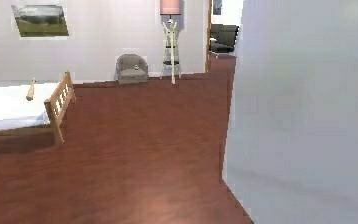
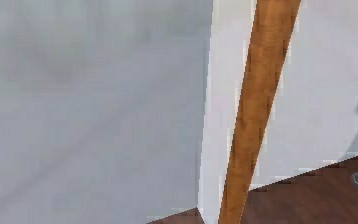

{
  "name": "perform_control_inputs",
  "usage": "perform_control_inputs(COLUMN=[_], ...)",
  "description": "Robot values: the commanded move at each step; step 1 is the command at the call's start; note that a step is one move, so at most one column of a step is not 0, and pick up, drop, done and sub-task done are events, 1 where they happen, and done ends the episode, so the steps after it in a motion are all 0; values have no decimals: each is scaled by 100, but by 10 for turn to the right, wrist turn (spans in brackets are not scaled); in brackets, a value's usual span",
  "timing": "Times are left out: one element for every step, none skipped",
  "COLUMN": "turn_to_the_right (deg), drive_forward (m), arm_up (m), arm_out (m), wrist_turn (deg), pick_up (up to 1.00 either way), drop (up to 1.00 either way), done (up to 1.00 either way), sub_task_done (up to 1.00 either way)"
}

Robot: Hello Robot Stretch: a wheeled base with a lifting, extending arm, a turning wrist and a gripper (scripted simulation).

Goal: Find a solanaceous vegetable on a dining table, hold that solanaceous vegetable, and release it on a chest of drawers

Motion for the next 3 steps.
perform_control_inputs(turn_to_the_right=[0,30,0], drive_forward=[100,0,60], arm_up=[0,0,0], arm_out=[0,0,0], wrist_turn=[0,0,0], pick_up=[0,0,0], drop=[0,0,0], done=[0,0,0], sub_task_done=[0,0,0])
